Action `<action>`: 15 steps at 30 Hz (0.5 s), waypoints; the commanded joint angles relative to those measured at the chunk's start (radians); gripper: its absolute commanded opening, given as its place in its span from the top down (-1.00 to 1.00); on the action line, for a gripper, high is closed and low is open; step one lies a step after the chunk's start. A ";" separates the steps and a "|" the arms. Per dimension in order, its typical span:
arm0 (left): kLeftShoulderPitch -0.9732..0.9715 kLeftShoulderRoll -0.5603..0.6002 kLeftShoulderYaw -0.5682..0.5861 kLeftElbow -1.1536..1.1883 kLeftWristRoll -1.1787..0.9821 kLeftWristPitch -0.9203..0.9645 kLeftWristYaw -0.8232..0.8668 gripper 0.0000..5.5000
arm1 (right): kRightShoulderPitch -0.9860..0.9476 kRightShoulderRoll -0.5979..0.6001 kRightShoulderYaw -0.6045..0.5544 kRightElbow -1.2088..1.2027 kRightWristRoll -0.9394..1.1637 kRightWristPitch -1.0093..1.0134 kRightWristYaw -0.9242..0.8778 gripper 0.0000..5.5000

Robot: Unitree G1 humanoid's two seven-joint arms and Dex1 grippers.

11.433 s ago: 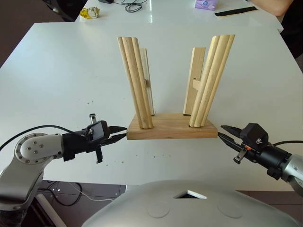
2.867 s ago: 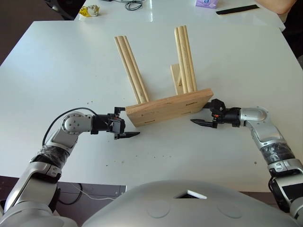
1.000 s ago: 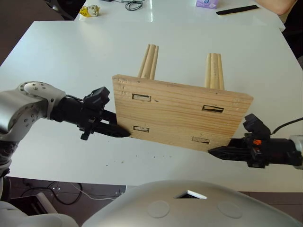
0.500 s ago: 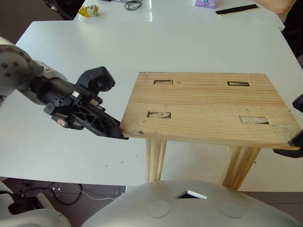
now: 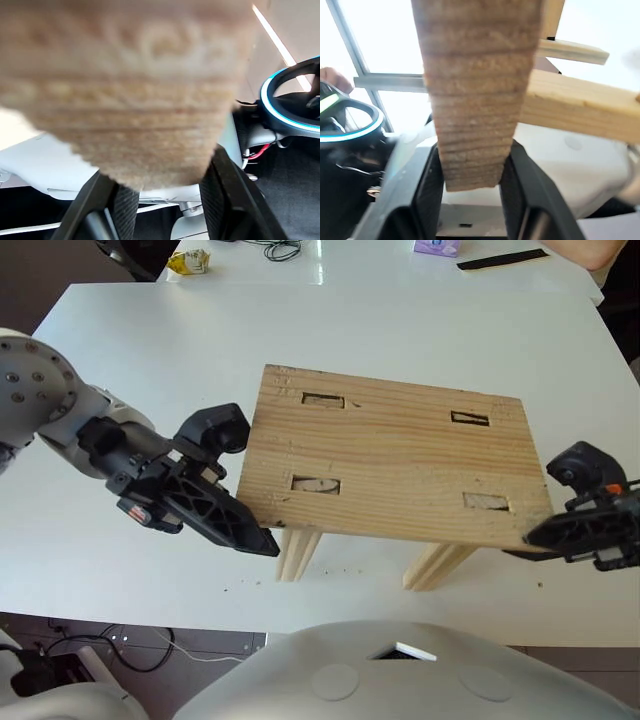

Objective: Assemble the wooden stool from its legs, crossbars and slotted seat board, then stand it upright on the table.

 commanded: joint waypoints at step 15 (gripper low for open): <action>0.358 -0.018 0.359 -0.123 0.379 -0.220 0.002 -0.24 | -0.082 0.006 0.096 -0.076 -0.010 -0.483 -0.672 -0.07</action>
